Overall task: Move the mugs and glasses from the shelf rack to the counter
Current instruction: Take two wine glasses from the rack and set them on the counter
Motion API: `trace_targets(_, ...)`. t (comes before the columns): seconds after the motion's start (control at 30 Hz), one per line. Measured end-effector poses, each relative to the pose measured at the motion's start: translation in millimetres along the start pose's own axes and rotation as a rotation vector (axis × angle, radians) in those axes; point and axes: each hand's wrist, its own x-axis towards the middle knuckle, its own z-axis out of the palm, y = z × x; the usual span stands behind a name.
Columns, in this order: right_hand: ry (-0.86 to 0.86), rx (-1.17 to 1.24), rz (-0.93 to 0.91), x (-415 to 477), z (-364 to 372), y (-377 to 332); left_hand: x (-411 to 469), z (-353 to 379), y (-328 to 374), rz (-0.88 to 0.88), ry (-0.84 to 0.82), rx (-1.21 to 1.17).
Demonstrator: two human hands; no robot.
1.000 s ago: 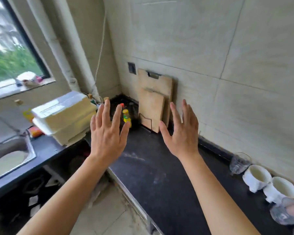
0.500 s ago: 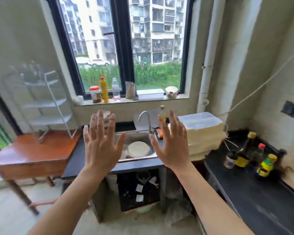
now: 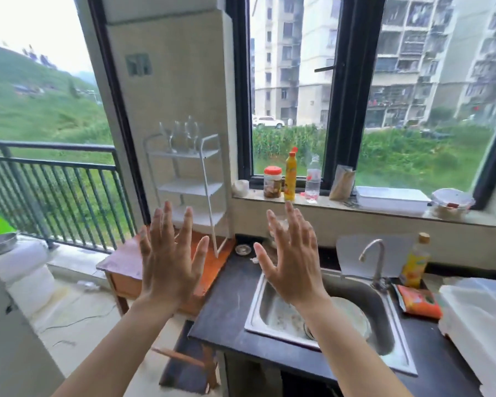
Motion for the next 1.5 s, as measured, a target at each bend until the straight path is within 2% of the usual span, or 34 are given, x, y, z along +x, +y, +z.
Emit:
trace_targets(0.1, -0.016, 0.057, 0.018, 61, 46, 13, 58, 29, -17, -0.031, -0.041, 0.011)
trace_targets(0.23, 0.003, 0.113, -0.038, 161, 91, 16, 147, 51, -48, -0.033, -0.007, 0.029)
trace_targets(0.5, -0.033, 0.270, -0.071, 309, 171, -19, 280, 79, -120, -0.140, 0.132, -0.196)
trace_targets(0.63, -0.036, 0.233, -0.083, 358, 216, -29, 334, 117, -165, -0.135, 0.154, -0.258)
trace_targets(0.83, -0.107, 0.190, 0.042, 443, 284, -41, 432, 192, -240, -0.095, 0.088, -0.428)
trace_targets(0.97, -0.164, 0.239, 0.199, 500, 322, -58, 495, 231, -276, -0.173, 0.011, -0.582)
trace_targets(1.13, -0.171, 0.312, 0.317, 548, 366, -65, 552, 271, -298, -0.218, -0.049, -0.763)
trace_targets(1.33, -0.101, 0.374, 0.454, 569, 402, -60, 575, 313, -301, -0.152, 0.009, -0.947)
trace_targets(1.5, -0.018, 0.447, 0.441, 567, 415, -57, 573, 329, -296, -0.109, 0.140, -1.019)
